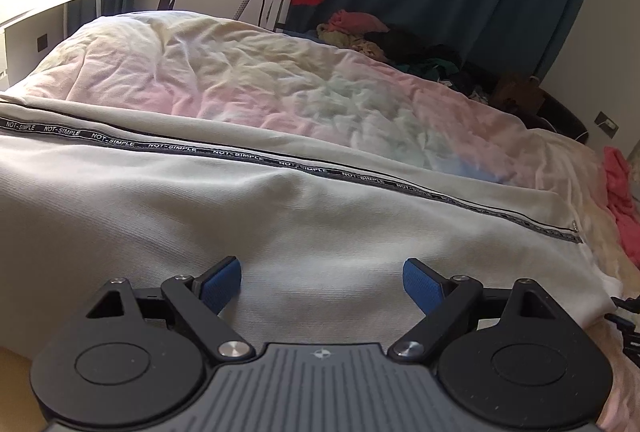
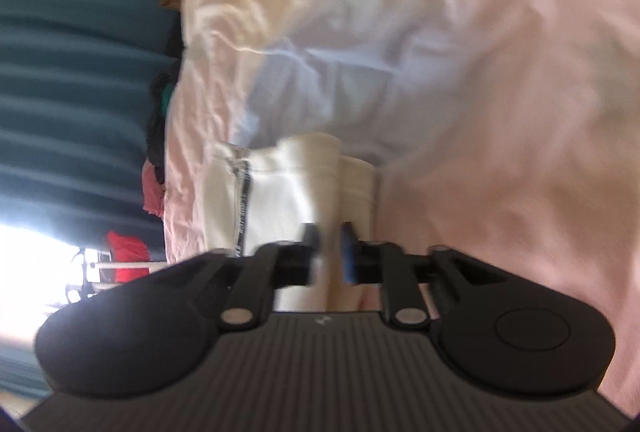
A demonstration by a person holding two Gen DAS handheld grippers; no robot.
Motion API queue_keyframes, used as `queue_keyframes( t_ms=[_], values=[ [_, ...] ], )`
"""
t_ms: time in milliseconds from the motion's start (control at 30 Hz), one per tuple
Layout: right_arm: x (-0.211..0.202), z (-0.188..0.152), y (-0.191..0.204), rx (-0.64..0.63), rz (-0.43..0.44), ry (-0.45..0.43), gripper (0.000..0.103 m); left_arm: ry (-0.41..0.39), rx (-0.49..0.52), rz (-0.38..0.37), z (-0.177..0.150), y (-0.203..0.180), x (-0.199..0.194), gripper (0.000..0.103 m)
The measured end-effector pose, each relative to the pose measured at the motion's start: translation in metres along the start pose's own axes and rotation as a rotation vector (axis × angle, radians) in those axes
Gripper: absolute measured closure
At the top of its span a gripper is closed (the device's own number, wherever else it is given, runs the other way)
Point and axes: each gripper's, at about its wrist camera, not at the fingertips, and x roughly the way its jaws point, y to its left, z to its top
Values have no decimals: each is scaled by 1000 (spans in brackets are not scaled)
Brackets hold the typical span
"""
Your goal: Fold clothes
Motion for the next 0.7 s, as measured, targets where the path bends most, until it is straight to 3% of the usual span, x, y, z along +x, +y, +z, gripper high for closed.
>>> queue_keyframes(
  t_ms=[67,267,400,567,700],
  values=[
    [0,-3,-2,1,1,34,33,0,7,7,-1,-1,1,14],
    [16,-11,-1,-33,77,156,33,0,27,28,-5,-4,5,13],
    [34,-13,-5,-48,45,201,35,2,34,39,-6,-6,8,12],
    [35,-10,-5,-42,108,149,33,3,44,48,-7,-8,11,9],
    [21,-10,12,-179,243,39,33,4,60,53,-7,-10,13,7]
  ],
)
